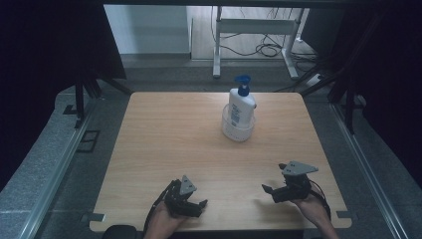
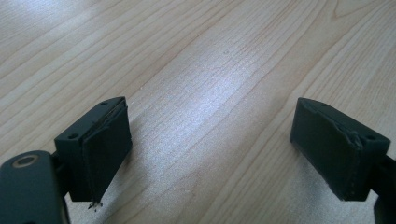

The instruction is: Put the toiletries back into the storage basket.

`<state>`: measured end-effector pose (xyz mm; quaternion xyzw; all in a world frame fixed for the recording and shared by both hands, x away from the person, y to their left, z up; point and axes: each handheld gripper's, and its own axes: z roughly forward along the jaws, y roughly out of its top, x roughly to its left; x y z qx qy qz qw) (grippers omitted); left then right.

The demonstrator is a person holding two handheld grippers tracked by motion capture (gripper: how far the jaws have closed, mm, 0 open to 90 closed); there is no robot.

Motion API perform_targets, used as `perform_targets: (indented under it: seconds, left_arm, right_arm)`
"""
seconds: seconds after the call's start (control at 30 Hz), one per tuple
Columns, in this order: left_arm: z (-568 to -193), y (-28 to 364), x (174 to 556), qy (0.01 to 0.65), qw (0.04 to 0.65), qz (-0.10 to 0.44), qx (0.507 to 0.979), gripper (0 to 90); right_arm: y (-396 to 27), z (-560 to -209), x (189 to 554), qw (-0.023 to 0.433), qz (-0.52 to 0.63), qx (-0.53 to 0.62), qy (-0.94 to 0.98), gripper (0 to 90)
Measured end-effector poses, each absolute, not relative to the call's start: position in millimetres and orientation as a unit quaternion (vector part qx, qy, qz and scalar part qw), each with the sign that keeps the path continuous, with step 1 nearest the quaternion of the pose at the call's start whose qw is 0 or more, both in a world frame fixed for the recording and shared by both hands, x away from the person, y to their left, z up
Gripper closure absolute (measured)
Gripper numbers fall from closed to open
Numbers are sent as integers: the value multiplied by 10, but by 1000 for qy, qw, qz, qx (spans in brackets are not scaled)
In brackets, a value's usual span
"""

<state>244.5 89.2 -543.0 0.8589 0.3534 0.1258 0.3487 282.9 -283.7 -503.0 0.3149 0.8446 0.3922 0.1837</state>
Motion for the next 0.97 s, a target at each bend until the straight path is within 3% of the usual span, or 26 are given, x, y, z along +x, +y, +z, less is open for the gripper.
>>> perform_targets:
  seconds: [0.67,0.97]
  left_arm:
    - [-5430,890,2444,354,348,126,859,119]
    - [-5430,883,2446,354,348,126,859,119]
  right_arm:
    - [-2783,-5425,2738,149,354,324,865,0]
    - [-2793,-5433,2747,134,353,328,866,0]
